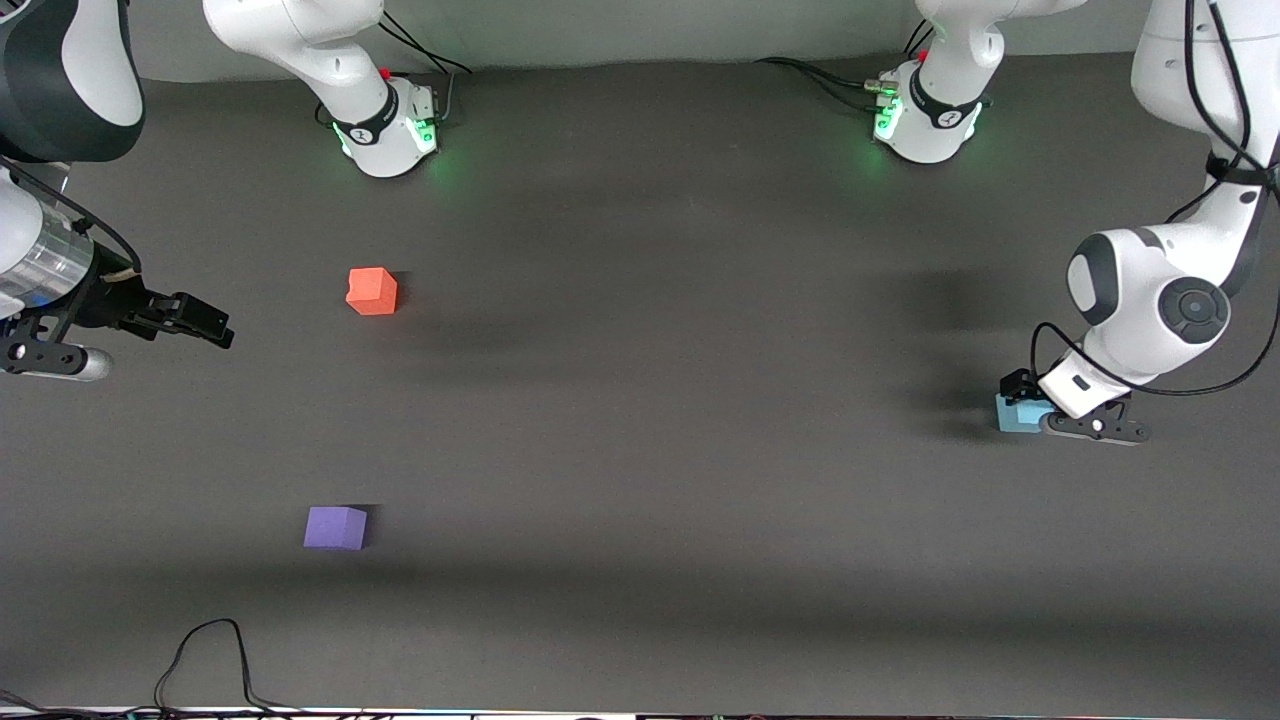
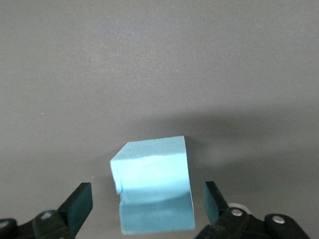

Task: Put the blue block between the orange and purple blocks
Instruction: 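Lower the left gripper and grasp the light-blue block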

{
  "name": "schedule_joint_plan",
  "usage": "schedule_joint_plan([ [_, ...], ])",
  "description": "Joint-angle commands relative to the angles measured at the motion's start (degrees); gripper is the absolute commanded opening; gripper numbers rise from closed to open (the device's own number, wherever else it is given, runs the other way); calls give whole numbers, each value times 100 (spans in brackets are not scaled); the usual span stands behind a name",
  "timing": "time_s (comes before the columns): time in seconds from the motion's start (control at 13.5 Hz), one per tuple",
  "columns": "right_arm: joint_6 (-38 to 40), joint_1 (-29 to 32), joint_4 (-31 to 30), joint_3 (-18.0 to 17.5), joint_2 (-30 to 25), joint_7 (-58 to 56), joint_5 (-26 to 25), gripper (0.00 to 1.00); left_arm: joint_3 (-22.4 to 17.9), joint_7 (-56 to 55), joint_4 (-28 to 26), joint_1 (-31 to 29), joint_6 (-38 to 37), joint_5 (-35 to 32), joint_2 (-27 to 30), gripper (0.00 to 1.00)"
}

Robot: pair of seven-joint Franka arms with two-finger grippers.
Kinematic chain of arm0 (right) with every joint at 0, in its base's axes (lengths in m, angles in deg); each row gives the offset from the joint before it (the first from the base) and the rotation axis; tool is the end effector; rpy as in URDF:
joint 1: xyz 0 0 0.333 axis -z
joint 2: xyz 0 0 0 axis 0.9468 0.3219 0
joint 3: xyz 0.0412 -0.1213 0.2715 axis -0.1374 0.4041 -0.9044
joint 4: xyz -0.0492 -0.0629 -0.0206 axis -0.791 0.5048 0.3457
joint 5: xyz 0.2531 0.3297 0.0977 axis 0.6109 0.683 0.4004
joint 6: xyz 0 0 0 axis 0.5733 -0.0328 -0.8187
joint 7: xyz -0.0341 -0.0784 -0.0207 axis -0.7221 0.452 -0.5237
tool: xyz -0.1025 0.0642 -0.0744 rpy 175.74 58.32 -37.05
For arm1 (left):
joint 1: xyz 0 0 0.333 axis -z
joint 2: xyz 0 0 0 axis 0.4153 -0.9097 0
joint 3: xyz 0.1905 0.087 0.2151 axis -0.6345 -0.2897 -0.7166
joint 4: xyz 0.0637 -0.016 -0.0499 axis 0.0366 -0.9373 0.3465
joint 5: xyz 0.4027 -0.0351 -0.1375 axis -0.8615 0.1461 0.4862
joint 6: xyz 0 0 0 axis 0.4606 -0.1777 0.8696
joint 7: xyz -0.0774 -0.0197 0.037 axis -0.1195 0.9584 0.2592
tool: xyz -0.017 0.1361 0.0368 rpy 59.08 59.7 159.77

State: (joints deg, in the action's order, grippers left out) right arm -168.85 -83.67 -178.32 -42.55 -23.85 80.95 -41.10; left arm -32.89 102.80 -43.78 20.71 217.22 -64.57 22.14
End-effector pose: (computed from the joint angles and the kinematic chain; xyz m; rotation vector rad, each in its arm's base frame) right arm 0.6028 0.0103 0.5004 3.1273 -0.2386 -0.0168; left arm 0.5758 0.0715 0.1358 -3.0712 0.2680 -0.0378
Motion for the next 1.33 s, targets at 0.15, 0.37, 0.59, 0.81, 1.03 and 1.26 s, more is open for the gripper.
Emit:
schedule_joint_plan([
  [0.15, -11, -21, 46, 49, 8, -109, 39, 100, -24, -89, 0, 22, 229, 58, -209, 76],
  [0.37, -20, -21, 46, 49, 8, -118, 39, 100, -33, -89, 18, 22, 168, 164, -209, 41],
  [0.59, -11, -21, 46, 49, 8, -118, 39, 100, -24, -72, 280, 13, -207, 164, -95, 40],
  [0.81, -11, -21, 38, 41, 8, -118, 39, 100, 2, -412, 1543, 171, -2523, 181, 300, 40],
  [1.03, -11, -21, 38, 49, 8, -118, 39, 100, 361, -1657, 2555, 758, -3933, 181, 415, 40],
  [1.26, -11, -13, 38, 49, 8, -118, 39, 100, 871, -3257, 3277, 1409, -4438, 181, 327, 40],
])
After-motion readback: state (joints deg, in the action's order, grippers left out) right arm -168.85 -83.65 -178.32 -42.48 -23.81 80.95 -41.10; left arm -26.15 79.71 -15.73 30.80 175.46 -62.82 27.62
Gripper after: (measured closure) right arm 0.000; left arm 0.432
